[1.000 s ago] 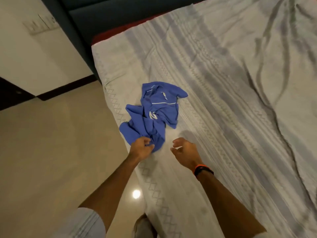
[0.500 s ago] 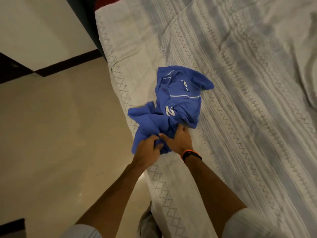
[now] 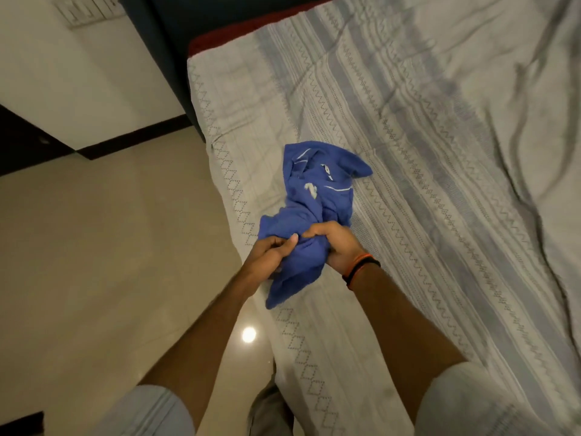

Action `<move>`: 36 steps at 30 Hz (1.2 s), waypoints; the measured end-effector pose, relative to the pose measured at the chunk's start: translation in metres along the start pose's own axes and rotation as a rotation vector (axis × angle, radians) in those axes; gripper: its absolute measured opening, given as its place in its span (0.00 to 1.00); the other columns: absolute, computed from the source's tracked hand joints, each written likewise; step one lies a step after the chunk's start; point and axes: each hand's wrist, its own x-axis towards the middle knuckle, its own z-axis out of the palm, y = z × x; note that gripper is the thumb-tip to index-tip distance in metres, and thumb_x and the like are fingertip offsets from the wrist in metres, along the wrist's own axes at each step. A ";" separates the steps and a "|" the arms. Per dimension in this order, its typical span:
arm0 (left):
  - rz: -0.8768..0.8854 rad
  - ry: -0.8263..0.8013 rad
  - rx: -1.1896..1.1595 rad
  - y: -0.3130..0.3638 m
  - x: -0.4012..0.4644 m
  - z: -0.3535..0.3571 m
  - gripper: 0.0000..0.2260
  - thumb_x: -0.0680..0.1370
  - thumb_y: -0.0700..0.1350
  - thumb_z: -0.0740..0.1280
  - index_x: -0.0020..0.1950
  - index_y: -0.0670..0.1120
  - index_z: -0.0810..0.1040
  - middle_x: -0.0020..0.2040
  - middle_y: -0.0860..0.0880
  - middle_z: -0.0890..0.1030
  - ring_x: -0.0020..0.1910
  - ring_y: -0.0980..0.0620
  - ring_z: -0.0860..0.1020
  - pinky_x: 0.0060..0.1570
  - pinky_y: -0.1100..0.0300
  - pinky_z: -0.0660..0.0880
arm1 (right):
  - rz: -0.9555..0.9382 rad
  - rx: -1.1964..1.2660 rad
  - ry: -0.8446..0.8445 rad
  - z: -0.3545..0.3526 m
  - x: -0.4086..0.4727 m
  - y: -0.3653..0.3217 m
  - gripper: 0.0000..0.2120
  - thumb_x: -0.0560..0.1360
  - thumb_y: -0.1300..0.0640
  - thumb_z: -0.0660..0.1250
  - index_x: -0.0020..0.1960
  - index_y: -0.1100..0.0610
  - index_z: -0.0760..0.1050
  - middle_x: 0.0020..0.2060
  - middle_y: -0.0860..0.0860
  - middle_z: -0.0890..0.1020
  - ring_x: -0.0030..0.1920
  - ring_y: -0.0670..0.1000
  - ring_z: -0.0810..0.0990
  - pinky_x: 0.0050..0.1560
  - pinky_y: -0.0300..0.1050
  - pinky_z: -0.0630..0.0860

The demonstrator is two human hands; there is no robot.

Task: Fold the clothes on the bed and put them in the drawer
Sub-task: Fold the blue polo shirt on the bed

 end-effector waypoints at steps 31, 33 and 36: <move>0.894 0.078 0.047 0.132 -0.387 0.077 0.10 0.84 0.45 0.60 0.57 0.47 0.80 0.51 0.47 0.83 0.50 0.49 0.81 0.52 0.55 0.77 | -0.709 -0.387 -0.127 -0.058 -0.435 -0.081 0.22 0.75 0.40 0.69 0.58 0.56 0.80 0.51 0.52 0.85 0.53 0.52 0.84 0.53 0.48 0.81; 0.869 0.069 -0.063 0.146 -0.400 0.082 0.12 0.84 0.47 0.59 0.58 0.46 0.80 0.51 0.48 0.83 0.50 0.48 0.81 0.52 0.54 0.78 | -0.766 -0.539 -0.079 -0.069 -0.444 -0.074 0.23 0.73 0.42 0.73 0.54 0.61 0.80 0.48 0.52 0.83 0.50 0.49 0.82 0.53 0.47 0.80; 0.785 -0.103 -0.181 0.160 -0.414 0.091 0.11 0.84 0.48 0.60 0.57 0.45 0.80 0.50 0.46 0.83 0.47 0.48 0.81 0.49 0.54 0.80 | -0.879 -0.644 -0.101 -0.078 -0.455 -0.063 0.25 0.74 0.46 0.73 0.54 0.69 0.77 0.45 0.56 0.80 0.46 0.52 0.77 0.51 0.49 0.79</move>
